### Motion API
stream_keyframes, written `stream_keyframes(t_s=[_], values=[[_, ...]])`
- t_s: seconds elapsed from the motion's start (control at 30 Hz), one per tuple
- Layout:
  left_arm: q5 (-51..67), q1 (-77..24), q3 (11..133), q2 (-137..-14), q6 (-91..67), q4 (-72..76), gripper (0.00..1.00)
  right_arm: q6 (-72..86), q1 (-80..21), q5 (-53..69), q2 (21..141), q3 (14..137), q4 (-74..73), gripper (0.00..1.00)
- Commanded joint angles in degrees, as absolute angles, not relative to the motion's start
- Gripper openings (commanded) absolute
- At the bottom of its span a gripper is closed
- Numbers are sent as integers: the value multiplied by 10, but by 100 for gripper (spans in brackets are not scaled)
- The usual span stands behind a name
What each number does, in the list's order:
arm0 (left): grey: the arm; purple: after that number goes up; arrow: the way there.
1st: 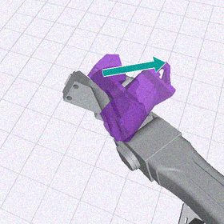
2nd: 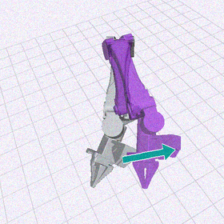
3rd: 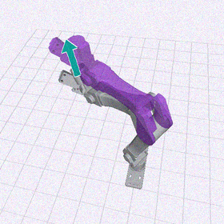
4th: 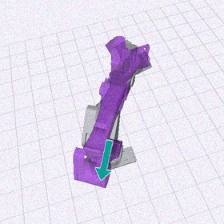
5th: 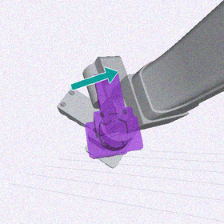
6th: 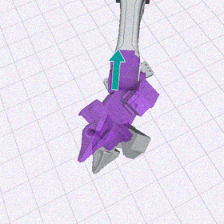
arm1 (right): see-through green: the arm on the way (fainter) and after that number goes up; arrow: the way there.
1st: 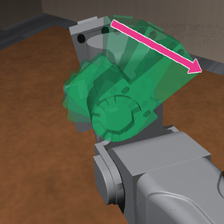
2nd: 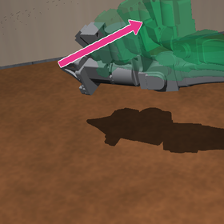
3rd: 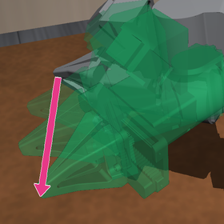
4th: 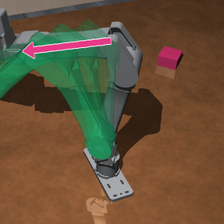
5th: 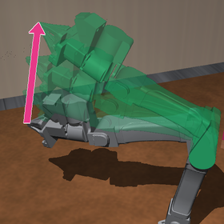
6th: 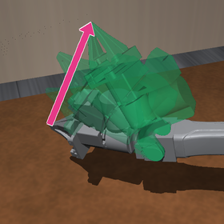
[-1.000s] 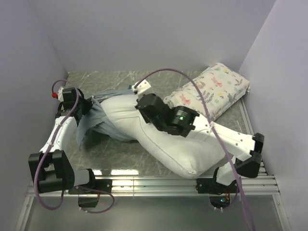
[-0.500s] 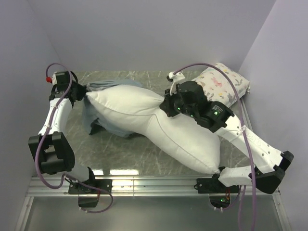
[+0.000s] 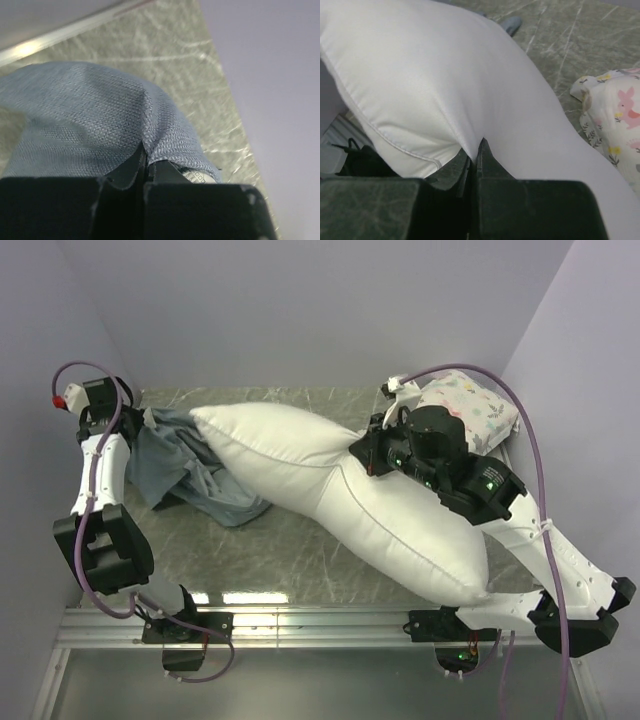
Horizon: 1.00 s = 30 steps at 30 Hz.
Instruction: Remove the pillowcase from the pillow
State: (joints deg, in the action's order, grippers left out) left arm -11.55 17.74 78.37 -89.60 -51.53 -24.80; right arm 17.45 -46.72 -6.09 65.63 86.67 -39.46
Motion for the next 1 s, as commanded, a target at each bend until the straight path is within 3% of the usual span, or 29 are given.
stream_keyframes(t_s=[0.0, 0.3, 0.5, 0.6, 0.7, 0.73, 0.77, 0.83, 0.97], values=[[-144, 192, 833, -853, -511, -241, 0, 199, -462, -139, 654, 936, -290, 0], [-95, 211, 834, -772, -503, -238, 2, 187, -462, -128, 765, 995, -229, 0], [-21, 161, 616, -685, -526, -150, 1, 186, -462, -69, 855, 931, -111, 0], [-36, 102, 519, -650, -520, -122, 7, 206, -465, -32, 908, 909, -70, 0], [-39, 55, 461, -622, -519, -119, 32, 228, -466, -24, 944, 884, -51, 0], [-43, 36, 442, -602, -518, -124, 42, 237, -465, -27, 954, 872, -48, 0], [-52, 30, 439, -592, -513, -132, 60, 242, -466, -24, 959, 868, -46, 0], [-73, 23, 437, -551, -498, -157, 75, 246, -465, -6, 968, 863, -40, 0], [-95, 23, 485, -494, -459, -210, 86, 254, -466, 25, 1000, 892, -55, 17]])
